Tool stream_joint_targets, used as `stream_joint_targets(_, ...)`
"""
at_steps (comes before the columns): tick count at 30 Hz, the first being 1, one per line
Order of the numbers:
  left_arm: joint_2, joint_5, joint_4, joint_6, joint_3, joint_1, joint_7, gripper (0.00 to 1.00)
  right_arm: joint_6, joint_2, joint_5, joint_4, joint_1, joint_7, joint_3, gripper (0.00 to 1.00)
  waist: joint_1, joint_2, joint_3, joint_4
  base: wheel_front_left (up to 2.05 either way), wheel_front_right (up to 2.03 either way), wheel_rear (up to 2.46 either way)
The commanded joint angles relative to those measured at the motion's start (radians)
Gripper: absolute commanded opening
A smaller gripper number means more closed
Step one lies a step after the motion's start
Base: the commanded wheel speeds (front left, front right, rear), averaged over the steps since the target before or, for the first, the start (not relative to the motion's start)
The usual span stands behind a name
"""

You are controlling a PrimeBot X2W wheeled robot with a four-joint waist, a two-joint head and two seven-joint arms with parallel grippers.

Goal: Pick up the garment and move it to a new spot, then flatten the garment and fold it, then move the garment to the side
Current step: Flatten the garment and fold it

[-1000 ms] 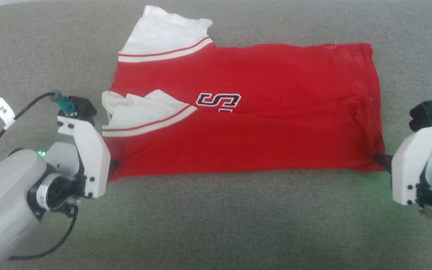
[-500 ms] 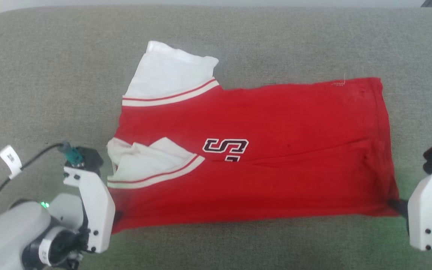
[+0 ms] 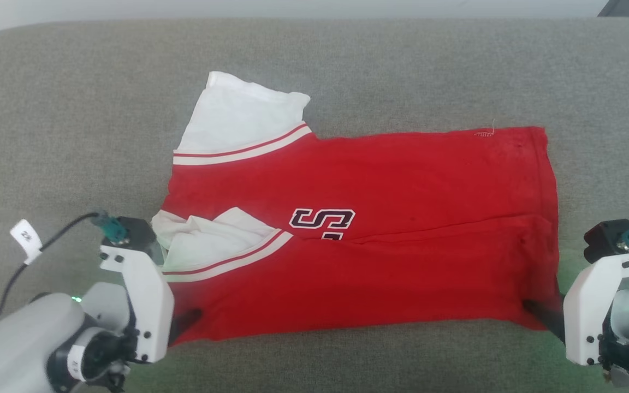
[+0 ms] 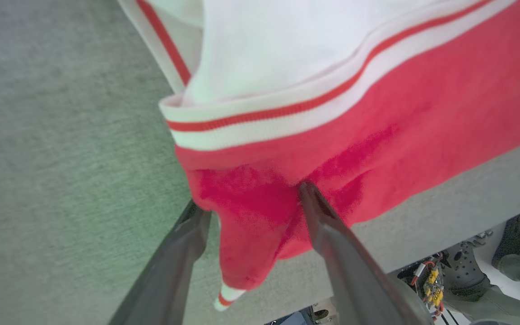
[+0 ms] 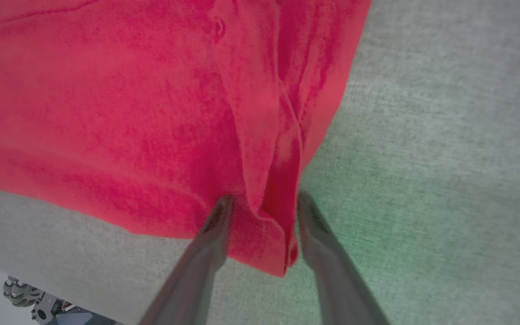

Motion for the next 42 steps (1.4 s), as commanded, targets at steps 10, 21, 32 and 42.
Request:
stream_joint_targets(10, 0.101, 0.033, -0.090, 0.026, 0.047, -0.092, 0.042, 1.00, -0.001, 0.028, -0.030, -0.044, -0.047, -0.150, -0.078, 1.00, 0.0001, -0.0001, -0.044, -0.022, 0.00, 0.00, 0.00)
stream_joint_targets(21, 0.079, 0.102, 0.034, -0.025, 0.095, -0.296, 0.082, 1.00, -0.001, 0.131, -0.134, -0.109, -0.163, -0.505, -0.052, 1.00, 0.0001, -0.0001, -0.003, -0.128, 0.00, 0.00, 0.00)
stream_joint_targets(32, 0.006, 0.164, 0.359, -0.153, 0.126, -0.509, 0.075, 1.00, -0.001, 0.167, -0.125, -0.035, -0.207, -0.691, 0.101, 1.00, 0.0001, -0.0001, 0.117, -0.263, 0.00, 0.00, 0.00)
stream_joint_targets(42, -0.059, 0.204, 0.594, -0.213, 0.098, -0.615, 0.101, 1.00, -0.001, 0.173, -0.095, -0.001, -0.252, -0.729, 0.134, 1.00, 0.0001, -0.0001, 0.199, -0.305, 0.00, 0.00, 0.00)
